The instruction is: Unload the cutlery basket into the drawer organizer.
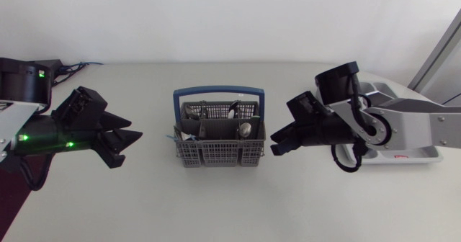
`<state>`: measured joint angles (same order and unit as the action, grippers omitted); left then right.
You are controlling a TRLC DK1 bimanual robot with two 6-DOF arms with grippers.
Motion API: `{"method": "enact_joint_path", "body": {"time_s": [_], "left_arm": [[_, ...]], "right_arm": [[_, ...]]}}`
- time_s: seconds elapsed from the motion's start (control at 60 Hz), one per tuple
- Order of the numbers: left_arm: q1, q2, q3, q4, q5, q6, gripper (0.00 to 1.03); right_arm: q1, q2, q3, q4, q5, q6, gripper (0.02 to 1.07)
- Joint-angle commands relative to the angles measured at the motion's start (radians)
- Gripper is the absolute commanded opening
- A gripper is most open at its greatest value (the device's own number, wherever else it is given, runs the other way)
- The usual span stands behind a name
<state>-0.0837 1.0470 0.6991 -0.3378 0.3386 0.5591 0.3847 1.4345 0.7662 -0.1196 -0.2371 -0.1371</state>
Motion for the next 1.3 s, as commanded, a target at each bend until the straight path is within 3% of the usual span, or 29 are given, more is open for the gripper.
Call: {"method": "enact_joint_path", "body": {"time_s": [0.0, 0.45, 0.583, 0.717, 0.85, 1.033, 1.283], "left_arm": [[-0.010, -0.012, -0.035, 0.011, 0.016, 0.028, 0.55], [-0.034, 0.013, -0.059, 0.062, 0.025, 0.028, 0.55], [-0.053, 0.011, -0.072, 0.062, 0.036, 0.055, 0.60], [-0.079, -0.016, -0.115, 0.062, 0.060, 0.116, 0.67], [-0.123, -0.030, -0.127, 0.071, 0.060, 0.140, 0.68], [-0.162, -0.004, -0.119, 0.140, 0.059, 0.131, 0.68], [-0.165, 0.093, -0.070, 0.194, 0.059, 0.122, 0.67]], "right_arm": [[0.025, 0.032, 0.036, 0.017, 0.009, 0.036, 0.09], [0.079, 0.030, 0.019, 0.026, 0.061, 0.056, 0.10], [0.026, -0.025, -0.016, 0.008, 0.058, 0.050, 0.47], [0.008, -0.092, -0.062, -0.015, 0.055, 0.022, 0.60], [0.013, -0.132, -0.087, -0.032, 0.053, 0.010, 0.66], [0.059, -0.181, -0.113, -0.041, 0.051, 0.014, 0.67], [0.089, -0.215, -0.130, -0.045, 0.055, 0.019, 0.67]]}}
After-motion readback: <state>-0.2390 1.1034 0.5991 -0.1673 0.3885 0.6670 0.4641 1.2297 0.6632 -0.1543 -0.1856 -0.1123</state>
